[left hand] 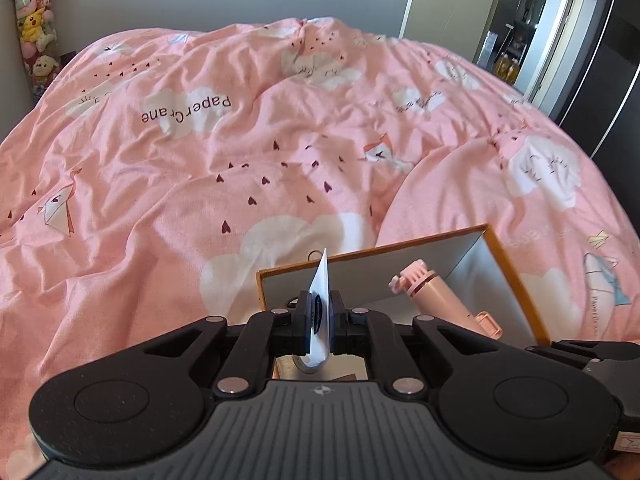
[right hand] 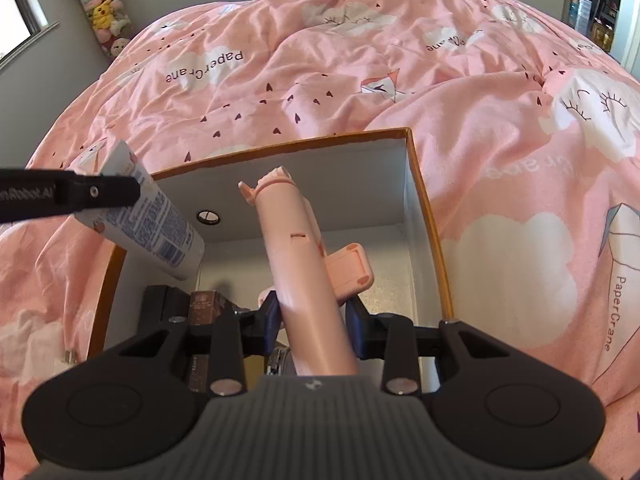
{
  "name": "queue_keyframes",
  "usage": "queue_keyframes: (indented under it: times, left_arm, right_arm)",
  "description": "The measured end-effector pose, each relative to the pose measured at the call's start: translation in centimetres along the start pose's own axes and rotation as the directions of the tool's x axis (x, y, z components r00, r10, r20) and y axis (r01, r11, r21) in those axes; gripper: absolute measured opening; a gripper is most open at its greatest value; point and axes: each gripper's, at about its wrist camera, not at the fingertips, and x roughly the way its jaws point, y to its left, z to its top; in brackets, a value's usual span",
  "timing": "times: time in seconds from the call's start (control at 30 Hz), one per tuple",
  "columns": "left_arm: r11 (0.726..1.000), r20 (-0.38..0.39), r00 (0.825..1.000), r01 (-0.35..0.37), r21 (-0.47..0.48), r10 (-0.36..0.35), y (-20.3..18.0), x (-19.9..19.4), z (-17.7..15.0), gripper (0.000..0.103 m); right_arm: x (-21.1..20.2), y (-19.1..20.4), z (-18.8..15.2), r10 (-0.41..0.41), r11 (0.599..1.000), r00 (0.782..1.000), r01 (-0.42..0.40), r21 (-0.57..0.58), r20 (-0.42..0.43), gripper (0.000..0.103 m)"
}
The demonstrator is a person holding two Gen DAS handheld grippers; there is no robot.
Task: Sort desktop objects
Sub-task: 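Lower the pink selfie stick into the shoebox with the right gripper while the left gripper lowers the white card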
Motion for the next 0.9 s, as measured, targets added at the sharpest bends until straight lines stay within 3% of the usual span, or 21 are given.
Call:
queue_keyframes:
  times: [0.27,0.47,0.67,0.9]
  left_arm:
    - [0.995,-0.039,0.996,-0.083,0.059,0.086,-1.0,2.5,-0.6,0.008]
    - [0.995,-0.048,0.995,-0.085,0.057,0.088,-0.9,3.2,-1.0,0.008]
    - [1.0,0.001,1.0,-0.012,-0.012,0.012,0.5,0.7,-1.2,0.011]
    - [0.998,0.038,0.999,0.005,-0.055,-0.003,1.1,-2.3,-2.6,0.014]
  right_arm:
    - [1.5,0.2,-0.6,-0.037,0.998,0.999,0.037,0.05,-0.013,0.036]
    - [2.6,0.6,-0.7,-0.069,0.997,0.997,0.07,0.029,-0.017,0.037]
    - [3.5,0.9,-0.1,-0.089,0.996,0.996,0.089,-0.001,-0.029,0.037]
    - [5.1,1.1,-0.1,-0.127,0.99,0.988,0.12,-0.072,-0.091,0.037]
